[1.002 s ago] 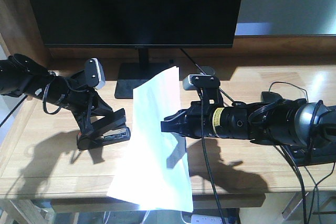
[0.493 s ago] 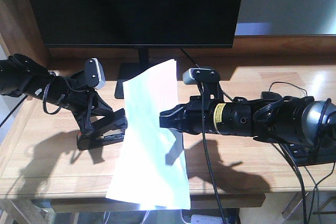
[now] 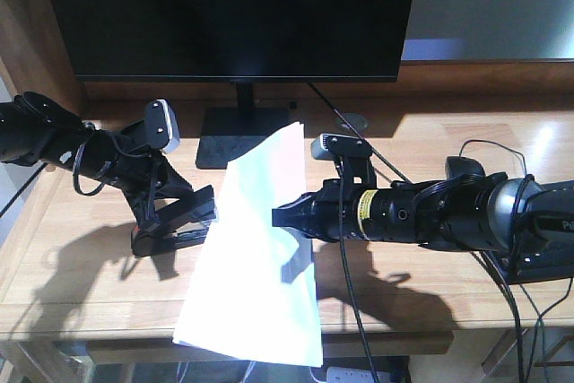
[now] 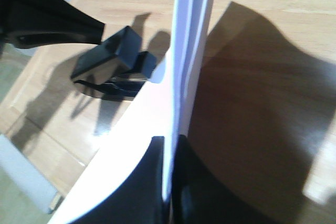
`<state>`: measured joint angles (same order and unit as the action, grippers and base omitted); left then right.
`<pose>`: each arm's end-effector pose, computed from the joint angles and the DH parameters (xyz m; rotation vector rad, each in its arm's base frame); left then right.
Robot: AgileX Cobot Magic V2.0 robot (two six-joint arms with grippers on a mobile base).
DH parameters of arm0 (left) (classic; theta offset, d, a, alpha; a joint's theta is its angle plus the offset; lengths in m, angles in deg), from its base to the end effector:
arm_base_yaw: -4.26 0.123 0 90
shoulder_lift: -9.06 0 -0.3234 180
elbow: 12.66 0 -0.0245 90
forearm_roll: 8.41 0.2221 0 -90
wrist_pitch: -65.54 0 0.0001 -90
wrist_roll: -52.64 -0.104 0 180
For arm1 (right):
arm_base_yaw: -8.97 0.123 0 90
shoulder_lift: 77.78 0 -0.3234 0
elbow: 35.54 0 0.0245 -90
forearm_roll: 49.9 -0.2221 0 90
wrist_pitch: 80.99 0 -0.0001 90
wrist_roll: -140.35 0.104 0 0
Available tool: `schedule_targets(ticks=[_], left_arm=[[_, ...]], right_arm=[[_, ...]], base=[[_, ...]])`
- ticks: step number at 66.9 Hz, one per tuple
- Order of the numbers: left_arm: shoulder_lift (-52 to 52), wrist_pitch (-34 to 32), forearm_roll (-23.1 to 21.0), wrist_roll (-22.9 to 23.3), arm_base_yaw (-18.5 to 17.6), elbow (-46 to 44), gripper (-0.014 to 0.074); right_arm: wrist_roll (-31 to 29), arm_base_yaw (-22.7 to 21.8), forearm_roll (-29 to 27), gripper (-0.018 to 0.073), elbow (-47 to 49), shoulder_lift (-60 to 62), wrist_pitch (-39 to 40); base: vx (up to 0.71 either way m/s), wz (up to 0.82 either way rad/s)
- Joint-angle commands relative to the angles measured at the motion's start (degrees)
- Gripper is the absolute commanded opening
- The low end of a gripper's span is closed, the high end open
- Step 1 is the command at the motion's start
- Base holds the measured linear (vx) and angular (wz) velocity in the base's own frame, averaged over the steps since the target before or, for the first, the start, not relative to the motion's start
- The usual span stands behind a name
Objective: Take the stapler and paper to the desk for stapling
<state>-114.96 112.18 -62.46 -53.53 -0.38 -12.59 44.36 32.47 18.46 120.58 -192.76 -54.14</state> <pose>0.4065 -0.0945 0.2101 1.4968 1.9399 -0.4427 0.3267 0.1896 0.2065 -0.3555 2.2844 0.8677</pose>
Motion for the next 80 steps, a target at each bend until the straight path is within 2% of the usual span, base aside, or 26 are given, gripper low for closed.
schedule_targets(ticks=[1,9,33,59,80], left_arm=[[3.4,0.7,-2.7,0.6,0.0,-1.5,-0.0007],[3.4,0.7,-2.7,0.6,0.0,-1.5,-0.0007],[3.4,0.7,-2.7,0.6,0.0,-1.5,-0.0007],[3.4,0.7,-2.7,0.6,0.0,-1.5,-0.0007],[3.4,0.7,-2.7,0.6,0.0,-1.5,-0.0007]], right_arm=[[-2.0,0.0,-1.3,-0.0002,1.6,2.5,-1.0],[-2.0,0.0,-1.4,-0.0002,1.6,2.5,-4.0],[-2.0,0.0,-1.5,-0.0002,1.6,2.5,-3.8],[-3.6,0.0,-6.2,-0.0002,1.6,2.4,-5.4],[-9.2,-0.1,-13.4,-0.0002,1.6,2.4,-4.6]], base=[[0.0,0.0],[0.0,0.0],[0.0,0.0],[0.0,0.0],[0.0,0.0]])
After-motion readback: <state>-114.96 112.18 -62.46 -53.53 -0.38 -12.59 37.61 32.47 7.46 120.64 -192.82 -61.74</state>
